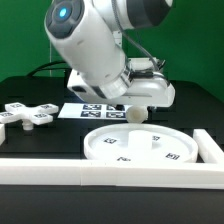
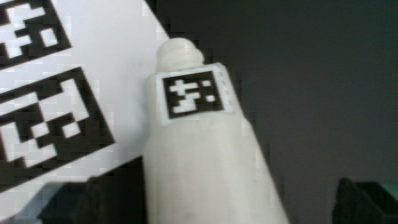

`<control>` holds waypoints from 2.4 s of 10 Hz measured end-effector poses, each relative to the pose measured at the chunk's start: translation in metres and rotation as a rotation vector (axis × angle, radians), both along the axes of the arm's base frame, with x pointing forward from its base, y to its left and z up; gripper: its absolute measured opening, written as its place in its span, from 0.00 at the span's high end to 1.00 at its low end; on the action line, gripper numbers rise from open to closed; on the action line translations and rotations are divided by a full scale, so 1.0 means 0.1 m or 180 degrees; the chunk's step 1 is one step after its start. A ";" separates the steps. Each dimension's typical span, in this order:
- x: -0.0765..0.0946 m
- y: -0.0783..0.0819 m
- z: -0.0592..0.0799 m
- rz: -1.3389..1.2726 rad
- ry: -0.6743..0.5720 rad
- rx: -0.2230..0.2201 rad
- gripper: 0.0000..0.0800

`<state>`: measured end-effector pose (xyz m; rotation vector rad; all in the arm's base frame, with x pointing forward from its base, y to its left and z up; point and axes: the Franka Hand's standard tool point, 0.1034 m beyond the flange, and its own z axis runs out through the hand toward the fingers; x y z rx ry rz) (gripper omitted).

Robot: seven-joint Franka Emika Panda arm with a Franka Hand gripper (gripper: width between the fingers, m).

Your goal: Assemble round table

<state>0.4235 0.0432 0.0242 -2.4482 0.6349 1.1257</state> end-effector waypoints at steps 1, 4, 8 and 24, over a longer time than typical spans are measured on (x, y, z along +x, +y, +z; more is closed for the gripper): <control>-0.01 0.02 -0.01 0.0032 0.0175 0.0115 0.19; -0.05 0.02 -0.13 0.0083 0.0485 0.0306 0.19; -0.06 -0.04 -0.16 0.0065 0.0484 0.0285 0.30; 0.37 0.08 0.57 0.0188 -0.0153 0.0166 0.49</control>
Offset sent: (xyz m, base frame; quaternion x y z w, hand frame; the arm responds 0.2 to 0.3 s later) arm -0.0022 -0.0046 -0.0058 -0.0062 0.0125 -0.0076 0.9999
